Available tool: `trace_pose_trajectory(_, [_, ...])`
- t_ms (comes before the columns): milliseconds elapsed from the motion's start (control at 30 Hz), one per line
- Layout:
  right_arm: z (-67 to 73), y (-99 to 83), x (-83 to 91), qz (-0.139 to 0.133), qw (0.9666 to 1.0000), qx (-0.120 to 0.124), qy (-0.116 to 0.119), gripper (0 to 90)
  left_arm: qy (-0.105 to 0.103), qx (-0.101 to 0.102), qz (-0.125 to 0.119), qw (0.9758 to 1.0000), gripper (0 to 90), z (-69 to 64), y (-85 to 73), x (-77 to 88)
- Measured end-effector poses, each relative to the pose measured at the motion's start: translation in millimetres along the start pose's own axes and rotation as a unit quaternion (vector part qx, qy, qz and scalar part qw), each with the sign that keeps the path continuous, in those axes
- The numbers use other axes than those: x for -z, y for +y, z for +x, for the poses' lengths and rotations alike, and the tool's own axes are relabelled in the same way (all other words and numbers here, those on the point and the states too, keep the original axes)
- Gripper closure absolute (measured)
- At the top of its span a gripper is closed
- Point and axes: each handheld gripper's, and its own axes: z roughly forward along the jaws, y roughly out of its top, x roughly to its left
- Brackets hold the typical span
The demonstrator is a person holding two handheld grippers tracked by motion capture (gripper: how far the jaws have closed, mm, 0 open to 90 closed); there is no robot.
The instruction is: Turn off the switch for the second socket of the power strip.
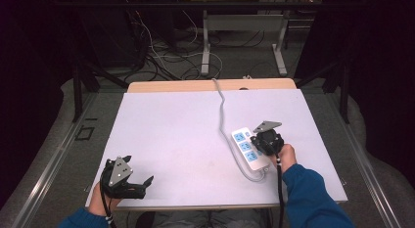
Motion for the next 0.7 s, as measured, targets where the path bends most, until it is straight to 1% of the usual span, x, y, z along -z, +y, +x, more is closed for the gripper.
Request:
trace_pose_trajectory(33, [0.0, -0.1, 0.0, -0.001, 1.0, 0.0, -0.001, 90.0, 0.0, 0.001, 0.0, 1.0, 0.7, -0.1, 0.0, 0.0])
trace_pose_trajectory(67, [-0.1, -0.9, -1.7, -0.016, 0.9999, 0.001, -0.002, 90.0, 0.0, 0.0, -0.001, 1.0, 0.6, 0.0, 0.1, 0.1])
trace_pose_trajectory(100, [0.2, -0.3, -0.8, -0.007, 1.0, 0.0, -0.002, 90.0, 0.0, -0.001, 0.0, 1.0, 0.7, 0.0, 0.1, 0.1])
trace_pose_trajectory(200, [0.0, -0.2, -0.4, -0.007, 1.0, 0.004, -0.005, 90.0, 0.0, 0.0, 0.0, 1.0, 0.7, -0.1, 0.0, 0.0])
trace_pose_trajectory(267, [0.6, -0.2, -1.0, -0.01, 0.9999, 0.001, -0.004, 90.0, 0.0, -0.001, 0.0, 1.0, 0.7, 0.0, 0.1, 0.1])
trace_pose_trajectory(367, [0.5, -0.1, -0.8, -0.01, 0.9999, 0.003, -0.006, 90.0, 0.0, 0.0, -0.001, 1.0, 0.7, -0.1, 0.1, 0.1])
trace_pose_trajectory(400, [1.2, 0.0, -0.8, -0.01, 0.9999, 0.001, -0.003, 90.0, 0.0, 0.0, -0.001, 1.0, 0.7, -0.1, 0.1, 0.1])
trace_pose_trajectory(700, [0.5, 0.3, -0.5, -0.01, 0.9999, 0.003, -0.006, 90.0, 0.0, 0.0, 0.0, 1.0, 0.7, -0.1, 0.0, 0.0])
